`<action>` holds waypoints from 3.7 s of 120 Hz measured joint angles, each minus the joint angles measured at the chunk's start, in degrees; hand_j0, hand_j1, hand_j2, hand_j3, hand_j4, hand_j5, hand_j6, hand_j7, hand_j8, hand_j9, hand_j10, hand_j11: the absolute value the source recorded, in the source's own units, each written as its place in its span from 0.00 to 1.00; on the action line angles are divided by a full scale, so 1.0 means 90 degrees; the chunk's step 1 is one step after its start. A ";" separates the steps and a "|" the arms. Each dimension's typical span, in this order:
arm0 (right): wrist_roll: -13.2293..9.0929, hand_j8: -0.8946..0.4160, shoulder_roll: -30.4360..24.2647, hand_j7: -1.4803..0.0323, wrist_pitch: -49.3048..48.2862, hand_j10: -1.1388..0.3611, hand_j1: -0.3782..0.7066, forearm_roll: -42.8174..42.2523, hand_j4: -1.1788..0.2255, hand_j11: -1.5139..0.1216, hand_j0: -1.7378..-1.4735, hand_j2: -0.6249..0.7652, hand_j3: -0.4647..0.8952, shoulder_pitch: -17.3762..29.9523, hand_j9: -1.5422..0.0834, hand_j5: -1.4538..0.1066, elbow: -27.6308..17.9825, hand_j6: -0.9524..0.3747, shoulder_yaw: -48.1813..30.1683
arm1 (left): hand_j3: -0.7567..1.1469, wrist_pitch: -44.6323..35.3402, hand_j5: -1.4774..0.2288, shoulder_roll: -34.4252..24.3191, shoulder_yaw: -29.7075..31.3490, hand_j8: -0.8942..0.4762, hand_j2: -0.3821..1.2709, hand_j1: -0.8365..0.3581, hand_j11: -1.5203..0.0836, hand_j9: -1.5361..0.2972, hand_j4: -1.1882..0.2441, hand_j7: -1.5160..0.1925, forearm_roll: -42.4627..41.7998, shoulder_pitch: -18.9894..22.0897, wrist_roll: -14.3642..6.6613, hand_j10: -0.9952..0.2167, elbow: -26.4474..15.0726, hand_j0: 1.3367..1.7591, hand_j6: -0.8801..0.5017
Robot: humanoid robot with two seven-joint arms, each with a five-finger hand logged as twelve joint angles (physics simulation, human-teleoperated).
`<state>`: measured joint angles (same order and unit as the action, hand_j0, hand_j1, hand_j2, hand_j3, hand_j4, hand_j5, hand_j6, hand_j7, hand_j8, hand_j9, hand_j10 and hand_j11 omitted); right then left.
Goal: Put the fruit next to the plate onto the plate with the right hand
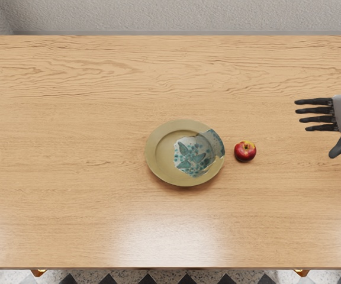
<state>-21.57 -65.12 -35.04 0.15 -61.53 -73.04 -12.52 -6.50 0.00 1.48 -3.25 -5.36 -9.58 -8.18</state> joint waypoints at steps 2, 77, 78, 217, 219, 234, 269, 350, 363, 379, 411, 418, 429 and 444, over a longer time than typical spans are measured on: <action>0.0009 0.68 0.0019 0.98 0.0000 0.76 0.03 0.0008 0.84 0.93 0.30 0.45 0.34 0.0003 0.95 0.93 -0.0001 0.72 0.0000 | 0.40 0.0000 0.86 0.0000 0.0000 0.65 0.23 0.99 0.94 0.83 0.82 0.88 0.0000 0.0000 -0.0001 0.82 0.0000 0.76 0.63; -0.0391 0.68 0.1964 0.98 0.1686 0.76 0.03 -0.6088 0.84 0.93 0.30 0.45 0.34 -0.0220 0.95 0.93 -0.0790 0.71 -0.0435 | 0.40 0.0000 0.86 0.0000 0.0001 0.65 0.23 0.99 0.94 0.83 0.82 0.88 0.0000 0.0000 -0.0003 0.82 0.0000 0.76 0.63; -0.0391 0.68 0.1972 0.98 0.1689 0.76 0.03 -0.6099 0.84 0.93 0.30 0.45 0.34 -0.0211 0.95 0.93 -0.0787 0.71 -0.0431 | 0.40 0.0000 0.86 0.0000 0.0001 0.65 0.23 0.99 0.94 0.83 0.82 0.88 0.0000 0.0000 -0.0003 0.82 0.0000 0.76 0.63; 0.0599 0.59 0.2770 0.87 0.5873 0.67 0.16 -0.6131 0.75 0.83 0.30 0.43 0.34 0.1914 0.85 0.83 -0.1345 0.62 -0.0505 | 0.40 0.0000 0.86 0.0000 0.0001 0.65 0.23 0.99 0.94 0.83 0.82 0.88 0.0000 0.0000 -0.0002 0.82 0.0000 0.76 0.63; 0.0602 0.58 0.2794 0.87 0.5884 0.67 0.16 -0.6130 0.75 0.83 0.30 0.43 0.34 0.1917 0.85 0.83 -0.1346 0.62 -0.0504 | 0.40 0.0000 0.86 0.0000 0.0001 0.65 0.23 0.99 0.94 0.83 0.82 0.88 0.0000 0.0000 -0.0001 0.82 0.0000 0.76 0.63; 0.0614 0.56 0.2889 0.84 0.5891 0.65 0.21 -0.6128 0.72 0.80 0.30 0.43 0.34 0.1930 0.82 0.80 -0.1369 0.59 -0.0477 | 0.40 0.0000 0.86 0.0000 0.0001 0.65 0.23 0.99 0.94 0.83 0.82 0.88 0.0000 0.0000 -0.0002 0.82 0.0000 0.76 0.63; 0.0619 0.42 0.2829 0.69 0.5358 0.53 0.40 -0.6128 0.60 0.66 0.30 0.40 0.34 0.1915 0.68 0.65 -0.1385 0.46 -0.0525 | 0.40 0.0000 0.86 0.0000 0.0002 0.65 0.23 0.99 0.94 0.83 0.82 0.88 0.0000 0.0000 -0.0002 0.82 0.0000 0.76 0.63; 0.0616 0.39 0.2411 0.49 0.4161 0.39 0.58 -0.6067 0.44 0.47 0.31 0.51 0.34 0.1840 0.49 0.45 -0.1386 0.36 -0.0907 | 0.40 0.0000 0.86 0.0000 0.0001 0.65 0.23 0.99 0.94 0.83 0.82 0.88 0.0000 0.0000 -0.0002 0.82 0.0000 0.76 0.63; 0.0617 0.38 0.2262 0.49 0.3810 0.38 0.58 -0.5959 0.44 0.47 0.31 0.52 0.34 0.1841 0.49 0.45 -0.1386 0.36 -0.1138 | 0.40 0.0000 0.86 0.0000 0.0001 0.65 0.23 0.99 0.94 0.83 0.82 0.88 0.0000 0.0000 -0.0002 0.82 0.0000 0.76 0.63; 0.0612 0.38 0.2193 0.49 0.3407 0.38 0.58 -0.5864 0.44 0.47 0.30 0.52 0.34 0.1832 0.49 0.45 -0.1386 0.35 -0.1426 | 0.40 0.0000 0.86 0.0000 0.0002 0.65 0.23 0.99 0.94 0.83 0.82 0.88 0.0000 0.0000 -0.0002 0.82 0.0000 0.76 0.63; 0.0571 0.38 0.2211 0.48 0.2892 0.38 0.58 -0.5616 0.44 0.46 0.30 0.54 0.34 0.1784 0.49 0.44 -0.1425 0.35 -0.1808 | 0.40 0.0000 0.86 0.0000 0.0001 0.65 0.23 0.99 0.94 0.83 0.82 0.88 0.0000 0.0000 -0.0001 0.82 0.0000 0.76 0.63; 0.0566 0.38 0.2234 0.48 0.2869 0.38 0.58 -0.5553 0.44 0.46 0.30 0.54 0.34 0.1755 0.49 0.44 -0.1442 0.35 -0.1829 | 0.40 0.0000 0.86 0.0000 0.0001 0.65 0.23 0.99 0.94 0.83 0.82 0.88 0.0000 0.0000 -0.0003 0.82 0.0000 0.76 0.63; 0.0559 0.38 0.2314 0.48 0.2863 0.39 0.58 -0.5481 0.44 0.46 0.30 0.53 0.34 0.1726 0.49 0.44 -0.1458 0.35 -0.1845 | 0.40 0.0000 0.86 0.0000 0.0002 0.65 0.23 0.99 0.94 0.83 0.82 0.88 0.0000 0.0000 -0.0003 0.82 0.0000 0.76 0.63; 0.0516 0.38 0.2494 0.48 0.2885 0.39 0.58 -0.5440 0.44 0.46 0.30 0.53 0.34 0.1676 0.49 0.44 -0.1470 0.35 -0.1853 | 0.40 0.0000 0.86 0.0000 0.0002 0.65 0.23 0.99 0.94 0.83 0.82 0.88 0.0000 0.0000 -0.0003 0.82 0.0000 0.76 0.63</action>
<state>-16.92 -42.68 -9.08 -48.81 -46.44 -86.27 -29.20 -6.50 0.00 1.50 -3.25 -5.36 -9.61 -8.18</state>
